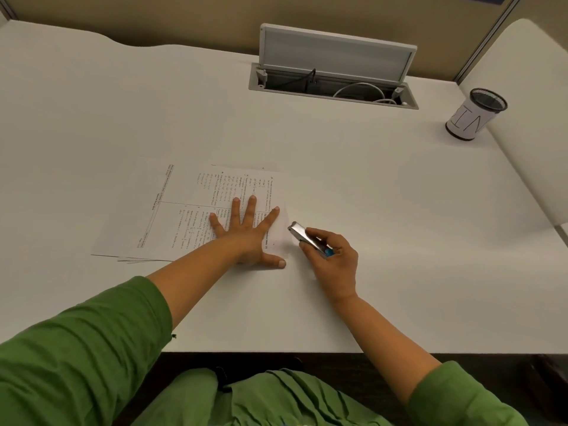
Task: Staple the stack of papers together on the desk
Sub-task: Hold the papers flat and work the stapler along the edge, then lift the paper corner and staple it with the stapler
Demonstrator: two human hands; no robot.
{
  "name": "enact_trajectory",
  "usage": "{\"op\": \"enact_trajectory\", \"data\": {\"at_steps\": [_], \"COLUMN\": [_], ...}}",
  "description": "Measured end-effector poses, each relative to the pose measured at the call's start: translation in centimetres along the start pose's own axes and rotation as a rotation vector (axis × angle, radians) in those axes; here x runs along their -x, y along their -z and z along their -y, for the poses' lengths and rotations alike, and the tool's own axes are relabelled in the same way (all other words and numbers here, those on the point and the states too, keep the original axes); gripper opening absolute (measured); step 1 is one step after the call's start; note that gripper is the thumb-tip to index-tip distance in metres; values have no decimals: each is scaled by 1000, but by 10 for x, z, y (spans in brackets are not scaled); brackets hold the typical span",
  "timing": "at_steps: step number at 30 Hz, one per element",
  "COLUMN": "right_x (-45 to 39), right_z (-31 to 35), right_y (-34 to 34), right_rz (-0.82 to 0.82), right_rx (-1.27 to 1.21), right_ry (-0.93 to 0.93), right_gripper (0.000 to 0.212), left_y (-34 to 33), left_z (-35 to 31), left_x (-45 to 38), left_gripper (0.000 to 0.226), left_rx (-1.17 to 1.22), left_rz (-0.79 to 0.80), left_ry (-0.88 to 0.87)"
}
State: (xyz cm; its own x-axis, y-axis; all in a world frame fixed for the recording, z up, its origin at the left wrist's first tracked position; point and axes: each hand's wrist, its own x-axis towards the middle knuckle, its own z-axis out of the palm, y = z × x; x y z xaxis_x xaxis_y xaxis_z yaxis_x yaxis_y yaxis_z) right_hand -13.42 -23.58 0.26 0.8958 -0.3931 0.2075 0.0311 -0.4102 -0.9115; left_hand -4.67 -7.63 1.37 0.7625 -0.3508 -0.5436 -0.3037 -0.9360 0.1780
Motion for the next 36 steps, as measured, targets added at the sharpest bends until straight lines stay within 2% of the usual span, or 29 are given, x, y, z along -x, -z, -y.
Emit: {"op": "enact_trajectory", "data": {"at_steps": [4,10,14,18,23,28,36], "right_x": [-11,-23,-23,-22,-20,-20,-21], "right_z": [1,0,-2,-2,-1,-1,-2], "right_y": [-1,-2,-4,-5,-3,-2,-1], "right_rz": [-27,-62,-86,-86,-78,-78,-83], "right_rx": [-75,-77,-27,-31,-65,-59,-81], "right_ry": [-101,-117,-123,-155,-174,-182,-196], "right_gripper": [25,23,22,21,20,20,18], "left_y": [-4,-9,-4,5,15,29,26], "left_z": [4,9,12,27,34,24,22], "left_x": [-3,0,8,17,25,27,23], "left_gripper": [116,129,135,125,96,94,81], "left_rx": [24,17,119,106,108,39,-34], "left_rz": [-50,-204,-285,-372,-292,-224,-288], "left_ry": [-28,-102,-211,-310,-316,-275,-274]}}
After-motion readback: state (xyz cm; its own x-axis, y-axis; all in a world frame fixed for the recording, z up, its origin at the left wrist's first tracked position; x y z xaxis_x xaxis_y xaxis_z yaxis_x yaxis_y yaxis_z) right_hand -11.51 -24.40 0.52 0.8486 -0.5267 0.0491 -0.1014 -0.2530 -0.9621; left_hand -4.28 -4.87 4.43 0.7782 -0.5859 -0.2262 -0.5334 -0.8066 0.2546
